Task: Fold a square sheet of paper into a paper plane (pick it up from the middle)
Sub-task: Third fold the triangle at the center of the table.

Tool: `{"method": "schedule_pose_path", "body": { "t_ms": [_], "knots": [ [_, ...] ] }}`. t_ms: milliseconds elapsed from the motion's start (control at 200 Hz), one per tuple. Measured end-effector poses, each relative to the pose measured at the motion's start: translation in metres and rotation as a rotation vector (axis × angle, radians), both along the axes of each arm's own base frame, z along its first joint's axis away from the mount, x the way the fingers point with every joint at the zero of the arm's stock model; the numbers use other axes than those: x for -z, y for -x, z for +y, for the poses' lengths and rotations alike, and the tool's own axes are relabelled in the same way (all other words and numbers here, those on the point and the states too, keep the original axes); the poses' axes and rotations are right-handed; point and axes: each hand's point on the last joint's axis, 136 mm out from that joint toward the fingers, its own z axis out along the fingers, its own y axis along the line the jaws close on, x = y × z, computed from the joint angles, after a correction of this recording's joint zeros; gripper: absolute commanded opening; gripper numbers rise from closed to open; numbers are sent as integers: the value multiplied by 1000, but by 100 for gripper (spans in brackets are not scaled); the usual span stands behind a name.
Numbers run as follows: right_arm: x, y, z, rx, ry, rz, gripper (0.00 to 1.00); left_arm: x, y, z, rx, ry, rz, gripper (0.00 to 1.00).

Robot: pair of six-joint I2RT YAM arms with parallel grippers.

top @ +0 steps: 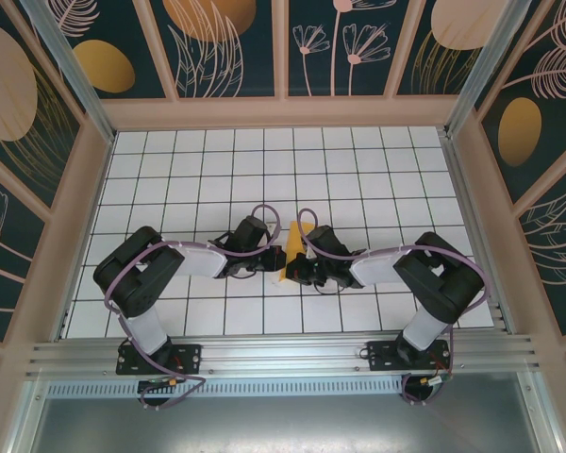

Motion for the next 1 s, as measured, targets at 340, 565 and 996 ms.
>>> {"method": "schedule_pose_path", "body": {
  "t_ms": [340,565,996],
  "knots": [
    [-10,7,4,-9,-22,-29,7,0,-2,-3,5,7,1,0],
    [-11,6,7,-3,-39,-32,7,-1,-3,-5,11,16,7,0],
    [-1,6,7,0,-27,-18,7,0,-3,-6,14,22,9,0]
  ]
}}
